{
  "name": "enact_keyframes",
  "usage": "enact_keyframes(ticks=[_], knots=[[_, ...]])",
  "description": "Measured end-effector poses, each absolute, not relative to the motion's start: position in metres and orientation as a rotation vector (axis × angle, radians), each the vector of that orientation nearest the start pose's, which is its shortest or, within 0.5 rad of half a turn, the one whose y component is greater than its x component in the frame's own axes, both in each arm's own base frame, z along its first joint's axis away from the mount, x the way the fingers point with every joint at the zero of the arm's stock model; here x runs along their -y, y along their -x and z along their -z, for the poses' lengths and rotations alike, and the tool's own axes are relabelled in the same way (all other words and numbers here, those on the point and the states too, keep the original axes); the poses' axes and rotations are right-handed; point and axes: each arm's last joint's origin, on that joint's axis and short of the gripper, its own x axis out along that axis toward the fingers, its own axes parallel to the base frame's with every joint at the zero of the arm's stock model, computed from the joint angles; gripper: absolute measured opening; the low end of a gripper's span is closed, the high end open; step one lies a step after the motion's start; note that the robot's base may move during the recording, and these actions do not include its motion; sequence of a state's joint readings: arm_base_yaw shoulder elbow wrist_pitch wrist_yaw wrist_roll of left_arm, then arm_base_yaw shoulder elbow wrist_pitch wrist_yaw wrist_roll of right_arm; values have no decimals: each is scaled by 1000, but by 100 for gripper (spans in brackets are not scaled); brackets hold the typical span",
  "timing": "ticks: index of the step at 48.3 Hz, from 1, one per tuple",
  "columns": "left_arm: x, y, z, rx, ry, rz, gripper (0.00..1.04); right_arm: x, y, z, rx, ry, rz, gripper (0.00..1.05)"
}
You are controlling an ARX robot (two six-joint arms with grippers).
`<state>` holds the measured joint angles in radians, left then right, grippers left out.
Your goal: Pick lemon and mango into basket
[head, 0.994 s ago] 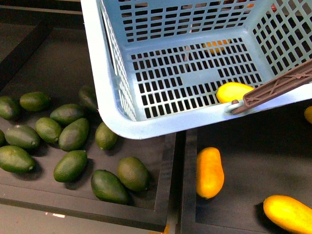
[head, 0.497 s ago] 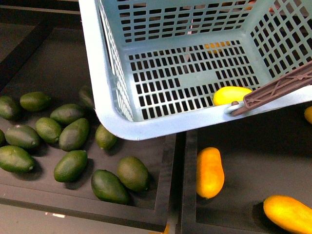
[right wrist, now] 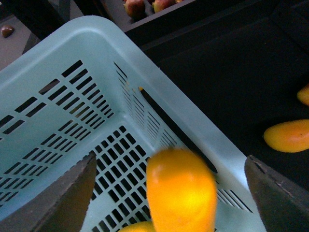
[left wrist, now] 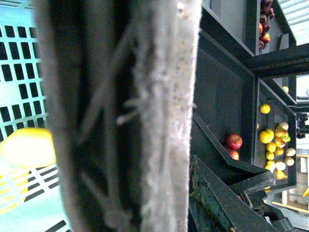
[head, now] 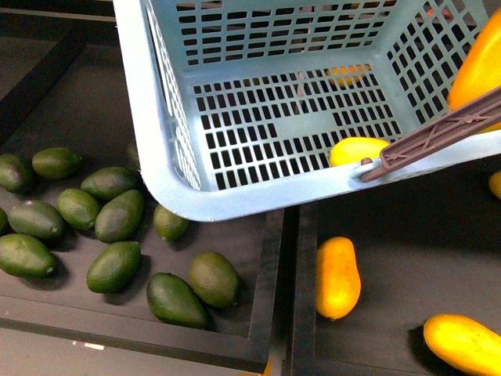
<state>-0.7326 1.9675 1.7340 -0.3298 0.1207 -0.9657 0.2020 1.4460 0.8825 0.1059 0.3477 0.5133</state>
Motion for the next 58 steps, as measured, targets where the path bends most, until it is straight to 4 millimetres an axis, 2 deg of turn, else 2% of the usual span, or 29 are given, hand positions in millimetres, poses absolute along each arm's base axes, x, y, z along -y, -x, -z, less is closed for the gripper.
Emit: enact_keyframes(ticks=[4,10,15,20,28,33,38,48,55,58], knots=[[308,-336,-297,-899,710,494,25,-50,-305,-243,-392,-388,263,97],[308,-336,-297,-893,694,495,10,-41,-297,-245,-390,-402,288,96],[308,-336,-296,-897,699,494,8,-27,-287,-249,-372,-409,344,96],[308,-336,-296,-899,701,496,8,-9,-270,-257,-337,-415,425,96],[308,-336,-296,-901,699,500,8,16,-230,-269,-281,-418,539,96],[309,-335,-296,-904,700,504,8,21,-214,-265,-143,-354,258,83],[309,-335,-296,-904,700,505,8,15,-198,-255,-14,-171,33,67],[308,-336,-296,-899,699,498,8,5,-180,-226,-13,-41,25,38],[308,-336,-296,-893,691,497,8,1,-163,-208,-11,-14,5,4],[308,-336,-296,-896,694,498,8,1,-159,-204,-9,-9,4,2]])
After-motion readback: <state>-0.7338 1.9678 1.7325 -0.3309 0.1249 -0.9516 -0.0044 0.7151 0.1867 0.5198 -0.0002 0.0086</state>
